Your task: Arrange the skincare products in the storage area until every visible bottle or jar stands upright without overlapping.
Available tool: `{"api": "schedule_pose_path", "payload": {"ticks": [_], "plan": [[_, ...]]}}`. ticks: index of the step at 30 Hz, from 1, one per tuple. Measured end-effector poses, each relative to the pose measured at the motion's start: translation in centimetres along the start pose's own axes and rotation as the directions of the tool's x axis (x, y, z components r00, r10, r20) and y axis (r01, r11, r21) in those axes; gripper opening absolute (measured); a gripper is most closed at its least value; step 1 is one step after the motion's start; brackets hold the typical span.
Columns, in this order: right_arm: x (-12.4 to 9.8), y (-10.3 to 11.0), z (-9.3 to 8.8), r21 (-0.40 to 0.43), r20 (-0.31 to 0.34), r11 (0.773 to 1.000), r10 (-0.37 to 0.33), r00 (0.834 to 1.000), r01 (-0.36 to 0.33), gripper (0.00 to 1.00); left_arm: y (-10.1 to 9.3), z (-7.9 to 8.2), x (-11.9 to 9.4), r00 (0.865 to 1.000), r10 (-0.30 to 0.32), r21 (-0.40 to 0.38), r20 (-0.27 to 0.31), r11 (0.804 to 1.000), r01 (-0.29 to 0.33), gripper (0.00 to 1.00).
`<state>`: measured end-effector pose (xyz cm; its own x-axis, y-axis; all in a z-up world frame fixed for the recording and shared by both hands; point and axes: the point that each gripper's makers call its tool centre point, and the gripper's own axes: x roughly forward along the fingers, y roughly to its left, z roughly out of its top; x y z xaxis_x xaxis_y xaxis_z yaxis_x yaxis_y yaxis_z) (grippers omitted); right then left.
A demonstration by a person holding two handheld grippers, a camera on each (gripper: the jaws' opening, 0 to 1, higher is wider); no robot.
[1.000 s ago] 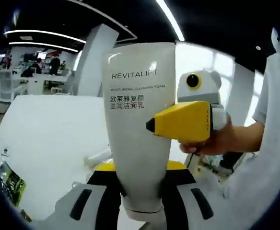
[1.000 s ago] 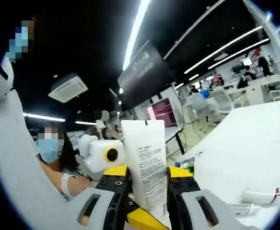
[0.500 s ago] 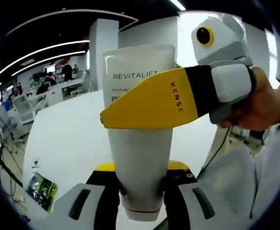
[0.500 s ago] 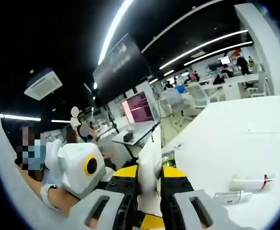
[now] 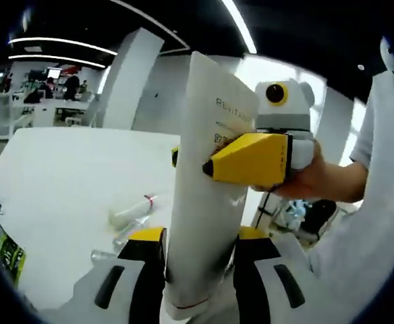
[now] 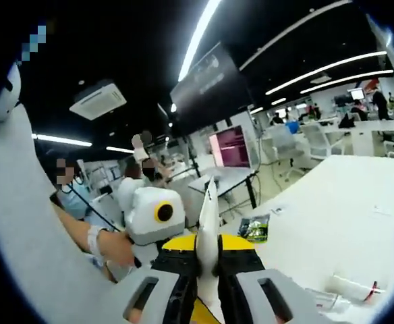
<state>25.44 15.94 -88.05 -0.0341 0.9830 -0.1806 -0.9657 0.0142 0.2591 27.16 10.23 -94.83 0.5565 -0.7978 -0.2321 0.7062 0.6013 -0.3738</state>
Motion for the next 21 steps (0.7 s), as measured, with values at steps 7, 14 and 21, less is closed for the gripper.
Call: {"api": "schedule_pose_path", "payload": {"ticks": [7, 14, 21], "plan": [[-0.3, 1.8, -1.0, -0.028, -0.065, 0.988, 0.151, 0.986, -0.153, 0.02, -2.5, -0.7, 0.6, 0.987, -0.159, 0.021, -0.041, 0.987, 0.16, 0.26], [-1.0, 1.7, -1.0, 0.004, -0.041, 0.982, 0.189, 0.981, -0.189, 0.05, -3.5, -0.4, 1.0, 0.98, -0.193, 0.09, -0.048, 0.976, 0.196, 0.19], [-1.0, -0.4, -0.1, 0.013, 0.013, 0.998, 0.054, 0.998, -0.054, 0.15, -2.2, 0.7, 1.8, 0.994, -0.104, 0.086, -0.021, 0.991, 0.106, 0.13]]}}
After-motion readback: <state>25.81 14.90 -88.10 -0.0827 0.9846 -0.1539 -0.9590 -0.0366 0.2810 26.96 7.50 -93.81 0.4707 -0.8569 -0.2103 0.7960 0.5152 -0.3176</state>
